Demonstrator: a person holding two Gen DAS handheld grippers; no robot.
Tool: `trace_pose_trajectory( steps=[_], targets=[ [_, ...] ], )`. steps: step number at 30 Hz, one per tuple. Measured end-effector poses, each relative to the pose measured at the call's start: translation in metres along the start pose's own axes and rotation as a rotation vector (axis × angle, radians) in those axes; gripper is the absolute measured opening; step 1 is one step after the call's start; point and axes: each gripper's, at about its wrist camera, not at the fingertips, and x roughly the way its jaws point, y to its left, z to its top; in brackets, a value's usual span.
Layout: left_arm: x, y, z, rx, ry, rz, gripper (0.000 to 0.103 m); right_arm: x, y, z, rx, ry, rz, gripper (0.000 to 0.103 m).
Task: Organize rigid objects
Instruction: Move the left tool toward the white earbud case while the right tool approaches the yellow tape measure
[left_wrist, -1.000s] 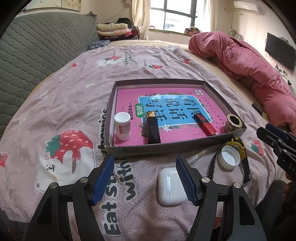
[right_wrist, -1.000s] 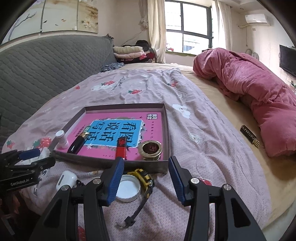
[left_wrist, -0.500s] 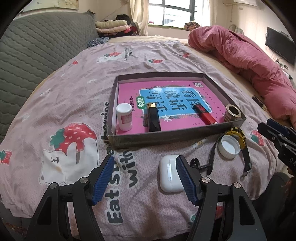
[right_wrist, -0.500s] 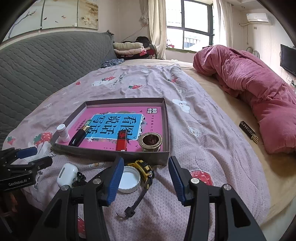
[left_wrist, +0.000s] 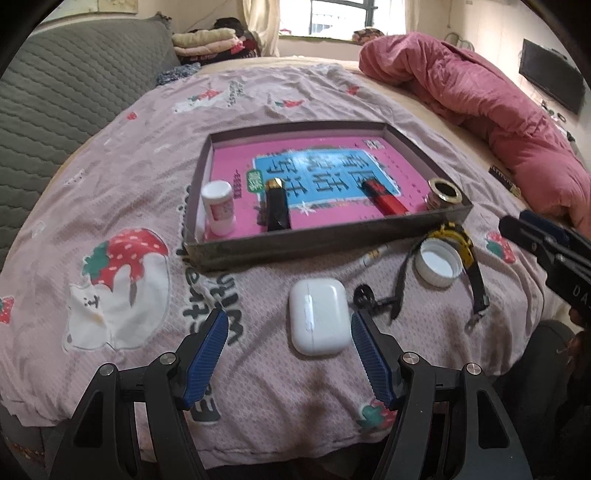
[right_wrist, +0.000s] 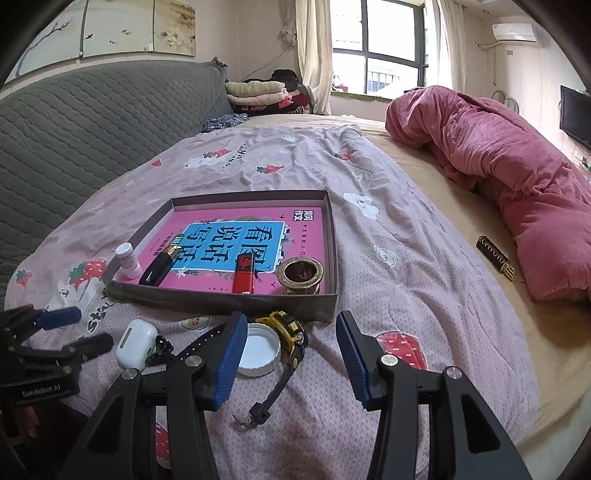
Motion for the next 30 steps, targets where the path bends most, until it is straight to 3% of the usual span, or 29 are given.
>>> trace_pose_trajectory(
  steps=[14, 30],
  targets=[
    [0.025, -0.016, -0.011, 0.025, 0.080, -0.022, 0.071, 0.004, -0.001, -0.002, 0.003, 0.013, 0.005, 0.050],
    [0.048, -0.008, -0.007, -0.018, 0.098, -0.007, 0.071, 0.022, -0.004, -0.007, 0.004, 0.046, 0.010, 0.050]
  ],
)
